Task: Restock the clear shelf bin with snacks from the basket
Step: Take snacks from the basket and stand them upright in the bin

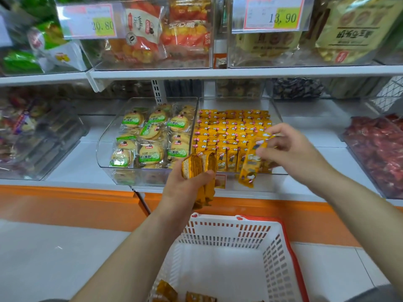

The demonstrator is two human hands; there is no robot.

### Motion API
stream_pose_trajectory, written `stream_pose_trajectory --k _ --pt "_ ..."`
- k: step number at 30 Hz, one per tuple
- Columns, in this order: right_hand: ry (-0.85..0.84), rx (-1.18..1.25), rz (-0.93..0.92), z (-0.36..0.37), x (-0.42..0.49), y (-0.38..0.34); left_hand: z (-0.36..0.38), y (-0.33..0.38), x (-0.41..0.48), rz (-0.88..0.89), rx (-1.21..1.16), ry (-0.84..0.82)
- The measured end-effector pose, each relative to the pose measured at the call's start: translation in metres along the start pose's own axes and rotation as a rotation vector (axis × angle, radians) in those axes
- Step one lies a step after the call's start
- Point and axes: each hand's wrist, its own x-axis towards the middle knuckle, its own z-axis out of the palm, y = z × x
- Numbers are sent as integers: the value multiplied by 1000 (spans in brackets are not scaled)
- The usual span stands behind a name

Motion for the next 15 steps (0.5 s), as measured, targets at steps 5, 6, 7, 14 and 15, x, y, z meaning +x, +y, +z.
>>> stream_pose_trajectory --k 5,6,7,14,15 --pt "111 -523 -117 -25 25 12 -3 -3 5 -7 17 5" --pt "84 -605 -136 -24 31 15 -4 -4 6 -9 21 6" --pt "57 -673 -147 -21 37 18 -4 -5 7 -13 26 7" --pt "-28 -898 -56 14 71 45 -5 -10 13 -19 32 -5" --pt "-22 -888 -36 16 73 49 -6 -11 14 -20 30 -8"
